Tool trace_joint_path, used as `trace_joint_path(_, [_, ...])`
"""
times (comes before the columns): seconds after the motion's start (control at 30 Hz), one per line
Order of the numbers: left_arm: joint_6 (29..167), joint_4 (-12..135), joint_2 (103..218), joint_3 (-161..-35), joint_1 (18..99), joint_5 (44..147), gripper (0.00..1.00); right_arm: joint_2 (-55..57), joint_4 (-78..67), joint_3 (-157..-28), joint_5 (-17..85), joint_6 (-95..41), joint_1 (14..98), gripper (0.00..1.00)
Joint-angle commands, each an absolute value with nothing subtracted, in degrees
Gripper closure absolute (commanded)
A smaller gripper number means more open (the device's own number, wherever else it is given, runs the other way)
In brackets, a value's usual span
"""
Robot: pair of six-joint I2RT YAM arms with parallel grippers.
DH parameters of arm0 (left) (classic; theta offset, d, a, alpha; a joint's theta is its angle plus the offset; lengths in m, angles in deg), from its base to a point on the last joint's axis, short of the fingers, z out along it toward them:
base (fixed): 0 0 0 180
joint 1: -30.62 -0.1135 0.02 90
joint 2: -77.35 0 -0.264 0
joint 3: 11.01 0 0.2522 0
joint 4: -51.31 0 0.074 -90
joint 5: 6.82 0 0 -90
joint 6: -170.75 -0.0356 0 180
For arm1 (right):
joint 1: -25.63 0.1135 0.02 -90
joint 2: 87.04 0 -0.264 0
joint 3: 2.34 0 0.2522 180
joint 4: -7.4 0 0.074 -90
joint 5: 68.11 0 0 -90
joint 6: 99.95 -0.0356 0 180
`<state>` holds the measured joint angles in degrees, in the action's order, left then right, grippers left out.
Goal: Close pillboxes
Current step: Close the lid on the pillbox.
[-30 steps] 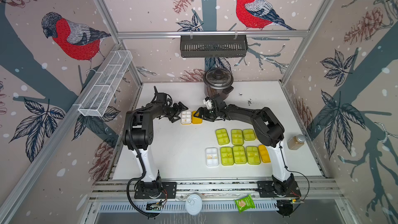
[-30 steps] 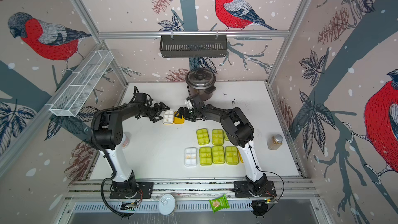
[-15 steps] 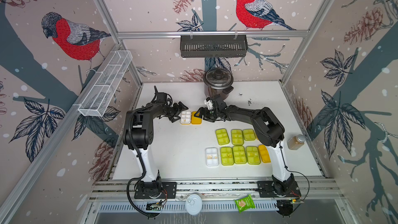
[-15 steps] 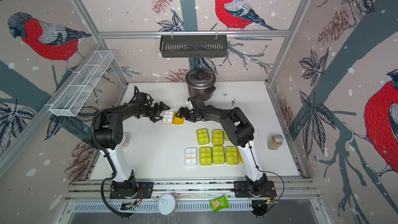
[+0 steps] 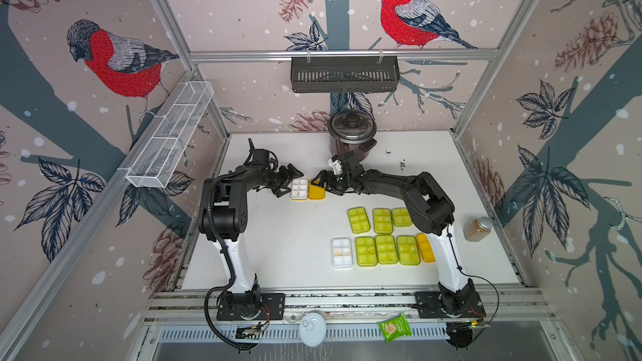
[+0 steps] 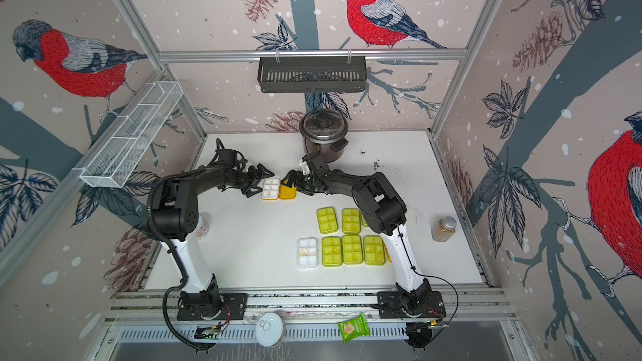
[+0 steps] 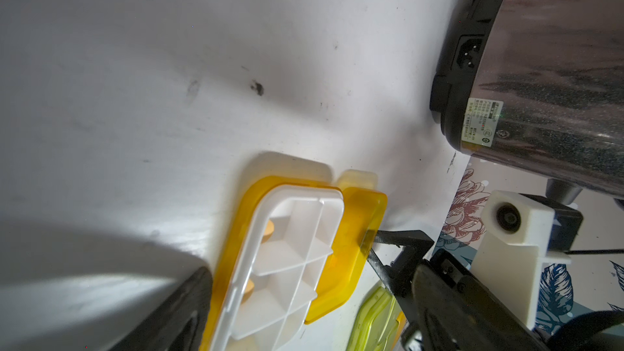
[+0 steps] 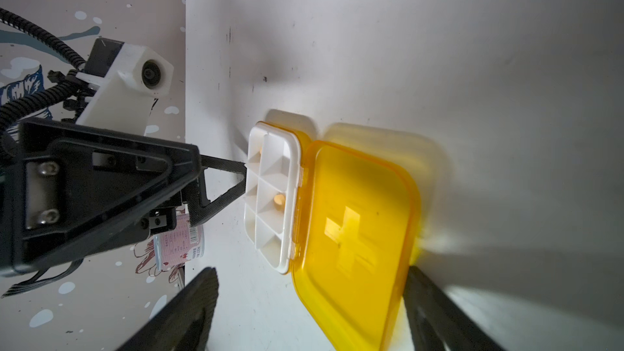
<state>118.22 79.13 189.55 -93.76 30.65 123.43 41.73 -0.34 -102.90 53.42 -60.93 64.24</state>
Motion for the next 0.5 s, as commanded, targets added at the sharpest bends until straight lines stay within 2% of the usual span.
trace_joint_path(0.0, [118.0,80.4,189.9,-93.9,30.6,122.3,0.07,40.8,1.1,-102.0,55.7,-62.5,64.6,0.13])
trace_joint_path(0.27, [118.1,80.1,189.9,-93.7,30.8,122.9,0.08,37.4,3.7,-100.3,56.6,-62.3,65.0,0.14])
trace_joint_path(0.47, [119.3,79.3,188.7,-92.6,33.1,123.4,0.08,37.3,-0.2,-102.6,54.3,-60.0,65.3,0.14])
